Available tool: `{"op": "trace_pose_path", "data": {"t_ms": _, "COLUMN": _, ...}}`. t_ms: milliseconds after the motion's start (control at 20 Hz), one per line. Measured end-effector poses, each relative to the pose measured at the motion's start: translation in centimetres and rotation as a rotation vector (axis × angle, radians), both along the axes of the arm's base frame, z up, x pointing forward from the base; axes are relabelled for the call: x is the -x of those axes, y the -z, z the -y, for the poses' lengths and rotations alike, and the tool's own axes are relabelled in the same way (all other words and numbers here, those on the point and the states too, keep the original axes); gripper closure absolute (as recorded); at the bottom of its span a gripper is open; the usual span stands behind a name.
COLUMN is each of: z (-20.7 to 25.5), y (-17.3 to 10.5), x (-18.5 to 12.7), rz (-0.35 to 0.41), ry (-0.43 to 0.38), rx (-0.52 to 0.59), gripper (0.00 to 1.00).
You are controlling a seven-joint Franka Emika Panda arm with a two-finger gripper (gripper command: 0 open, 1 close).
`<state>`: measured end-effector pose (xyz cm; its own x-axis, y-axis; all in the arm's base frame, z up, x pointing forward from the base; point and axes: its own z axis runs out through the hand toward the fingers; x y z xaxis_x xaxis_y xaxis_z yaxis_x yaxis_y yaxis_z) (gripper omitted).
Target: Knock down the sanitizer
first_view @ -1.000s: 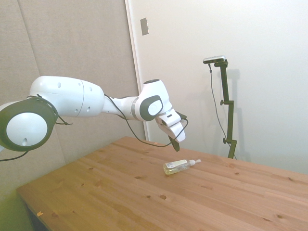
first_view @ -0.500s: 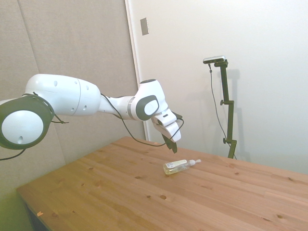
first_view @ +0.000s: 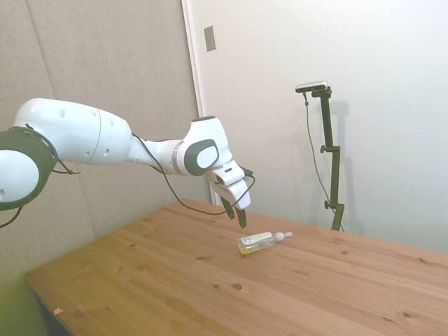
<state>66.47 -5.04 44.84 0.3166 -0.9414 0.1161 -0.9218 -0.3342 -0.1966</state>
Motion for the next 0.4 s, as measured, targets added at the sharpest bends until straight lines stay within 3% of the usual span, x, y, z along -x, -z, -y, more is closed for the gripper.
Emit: {"op": "trace_pose_path", "data": {"t_ms": 400, "z": -3.5, "y": 0.6, "x": 3.9, "rz": -0.098, "ry": -0.118, "rx": -0.028, "gripper": 0.00}}
